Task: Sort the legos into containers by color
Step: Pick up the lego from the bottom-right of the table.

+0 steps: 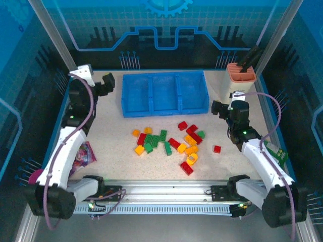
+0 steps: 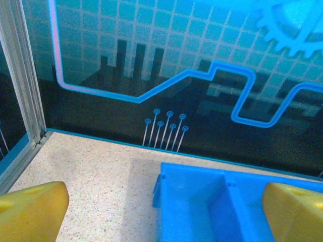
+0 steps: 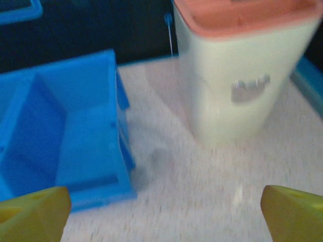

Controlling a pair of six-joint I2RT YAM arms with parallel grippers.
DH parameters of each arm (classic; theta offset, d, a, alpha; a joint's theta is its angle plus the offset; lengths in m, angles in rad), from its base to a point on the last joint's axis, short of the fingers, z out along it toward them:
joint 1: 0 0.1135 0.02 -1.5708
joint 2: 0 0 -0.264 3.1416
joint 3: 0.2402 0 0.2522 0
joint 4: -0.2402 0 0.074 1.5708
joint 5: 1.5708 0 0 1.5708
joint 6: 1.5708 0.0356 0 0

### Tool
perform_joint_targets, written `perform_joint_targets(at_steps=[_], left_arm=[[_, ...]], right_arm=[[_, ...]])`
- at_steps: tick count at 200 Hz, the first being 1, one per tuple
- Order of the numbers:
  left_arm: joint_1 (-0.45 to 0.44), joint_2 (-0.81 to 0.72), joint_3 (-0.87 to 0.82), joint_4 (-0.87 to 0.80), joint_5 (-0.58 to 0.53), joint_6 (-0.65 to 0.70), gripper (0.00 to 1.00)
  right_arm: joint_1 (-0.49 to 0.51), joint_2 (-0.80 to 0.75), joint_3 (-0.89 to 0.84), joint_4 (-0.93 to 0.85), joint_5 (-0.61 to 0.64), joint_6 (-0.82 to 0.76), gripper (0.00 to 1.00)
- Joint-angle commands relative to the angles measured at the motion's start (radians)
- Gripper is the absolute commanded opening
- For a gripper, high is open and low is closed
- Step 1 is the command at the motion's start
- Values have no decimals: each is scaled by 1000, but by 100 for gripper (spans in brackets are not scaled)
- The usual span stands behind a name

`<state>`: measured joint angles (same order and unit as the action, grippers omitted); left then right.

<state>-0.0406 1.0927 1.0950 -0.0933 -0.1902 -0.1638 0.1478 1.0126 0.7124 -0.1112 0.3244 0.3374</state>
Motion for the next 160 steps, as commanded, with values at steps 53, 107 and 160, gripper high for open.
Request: perform_joint_targets(at_steps=[53, 107, 160], left_arm=[[-5, 22, 97, -494, 96, 26, 99], [-5, 26, 36, -453, 140, 8, 99], [-5, 28, 32, -438, 153, 15, 99]], right_arm=[[-1, -17, -31, -665, -261, 330, 86], [1, 101, -90, -651, -263, 319, 76], [24, 195, -105, -589, -235, 305, 66]])
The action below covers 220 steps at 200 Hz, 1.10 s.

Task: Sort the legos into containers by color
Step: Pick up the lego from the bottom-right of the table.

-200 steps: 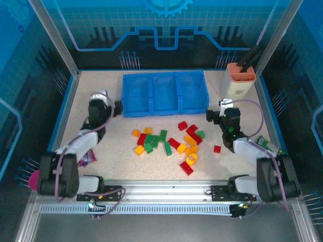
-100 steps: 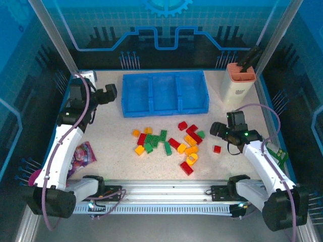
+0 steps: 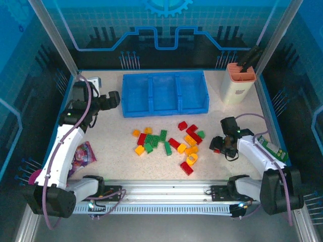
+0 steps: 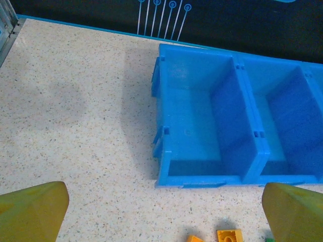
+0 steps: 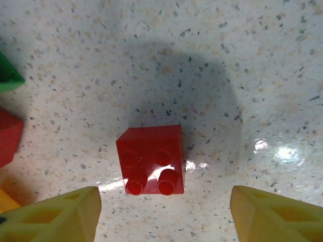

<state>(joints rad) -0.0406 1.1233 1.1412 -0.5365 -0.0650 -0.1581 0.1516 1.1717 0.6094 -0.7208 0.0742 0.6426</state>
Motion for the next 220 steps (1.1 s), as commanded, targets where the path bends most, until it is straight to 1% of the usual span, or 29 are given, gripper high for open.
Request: perform_joint_targets(at_steps=[1, 17, 28, 55, 83, 123, 172, 183, 197, 220], left_arm=[[-5, -3, -14, 6, 27, 10, 99], [-5, 0, -17, 7, 27, 10, 99], [-6, 0, -20, 9, 27, 12, 99], [-5, -5, -27, 15, 25, 13, 99], [-5, -9, -40, 23, 28, 12, 100], [-6, -12, -51, 24, 27, 18, 99], [-5, -13, -58, 26, 31, 23, 99], [-5, -13, -54, 23, 33, 27, 100], [-5, -12, -43, 14, 31, 33, 100], [-5, -14, -37, 19, 29, 39, 99]], right_arm=[[20, 37, -2, 22, 17, 0, 65], [24, 75, 9, 31, 28, -8, 62], [26, 101, 14, 38, 37, -15, 62], [29, 148, 32, 52, 39, -33, 52], [40, 171, 51, 41, 52, -37, 50], [42, 203, 86, 18, 84, -62, 42], [48, 255, 125, 10, 50, -95, 27], [60, 250, 166, -16, 42, -117, 25], [85, 240, 261, -70, 55, -163, 23], [120, 265, 536, -134, 116, -271, 23]])
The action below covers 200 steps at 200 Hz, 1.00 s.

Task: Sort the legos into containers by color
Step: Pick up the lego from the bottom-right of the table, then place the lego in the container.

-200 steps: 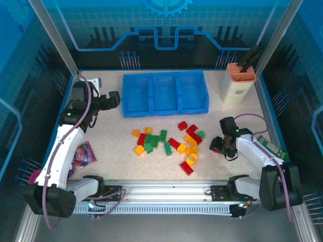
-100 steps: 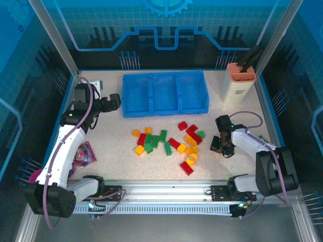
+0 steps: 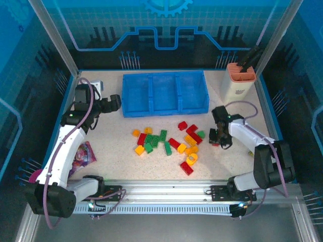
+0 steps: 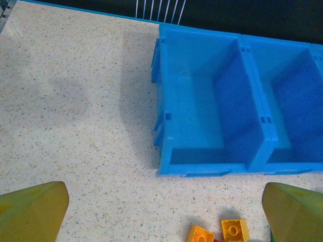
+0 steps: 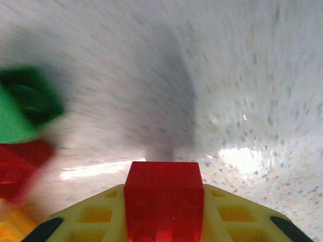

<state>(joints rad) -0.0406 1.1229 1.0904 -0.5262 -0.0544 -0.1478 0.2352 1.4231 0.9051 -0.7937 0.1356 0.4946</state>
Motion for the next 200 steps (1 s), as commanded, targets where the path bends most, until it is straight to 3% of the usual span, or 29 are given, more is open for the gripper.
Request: perform_joint_targets(at_steps=[1, 49, 112, 152, 200], left_arm=[[-5, -13, 14, 9, 19, 29, 99], [-5, -17, 18, 5, 41, 22, 99], [-5, -49, 0, 11, 54, 25, 100], [-7, -49, -7, 15, 71, 18, 99], [-7, -51, -9, 20, 69, 17, 99]], right_arm=[[39, 17, 251, -62, 56, -128, 23], [52, 282, 673, 1, 101, -329, 23], [70, 673, 1016, 27, 68, -386, 24], [73, 816, 1114, -15, 59, -391, 27], [74, 807, 1097, -9, 40, -386, 34]])
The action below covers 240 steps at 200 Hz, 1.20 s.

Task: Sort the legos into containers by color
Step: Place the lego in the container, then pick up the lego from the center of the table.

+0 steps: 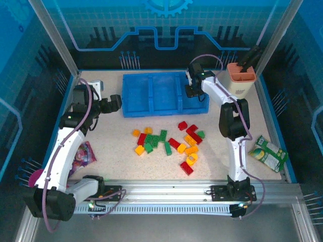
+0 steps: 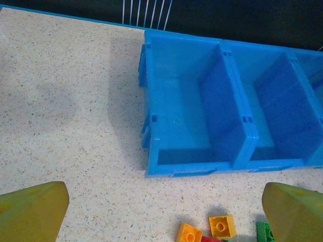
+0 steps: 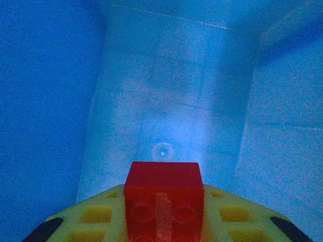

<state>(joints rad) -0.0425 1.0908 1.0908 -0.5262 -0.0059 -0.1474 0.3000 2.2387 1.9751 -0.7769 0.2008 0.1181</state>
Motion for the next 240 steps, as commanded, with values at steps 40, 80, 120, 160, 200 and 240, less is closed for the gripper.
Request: perform_joint_targets(at_steps=[40, 80, 120, 160, 200, 240], left_arm=[[-5, -12, -15, 18, 26, 17, 99], [-5, -8, -12, 19, 34, 13, 99], [-5, -20, -18, 22, 41, 11, 99], [-7, -35, -22, 24, 40, 12, 99], [-10, -35, -25, 28, 50, 8, 100], [-10, -31, -26, 28, 54, 8, 99]], right_arm=[[14, -34, 44, -62, -35, -22, 47], [31, -144, -44, -68, -54, -30, 50], [119, -343, -333, 10, -54, -19, 52], [234, -469, -618, 94, -23, 6, 61], [258, -432, -698, 132, -18, 3, 74], [261, -362, -654, 141, -6, -37, 79]])
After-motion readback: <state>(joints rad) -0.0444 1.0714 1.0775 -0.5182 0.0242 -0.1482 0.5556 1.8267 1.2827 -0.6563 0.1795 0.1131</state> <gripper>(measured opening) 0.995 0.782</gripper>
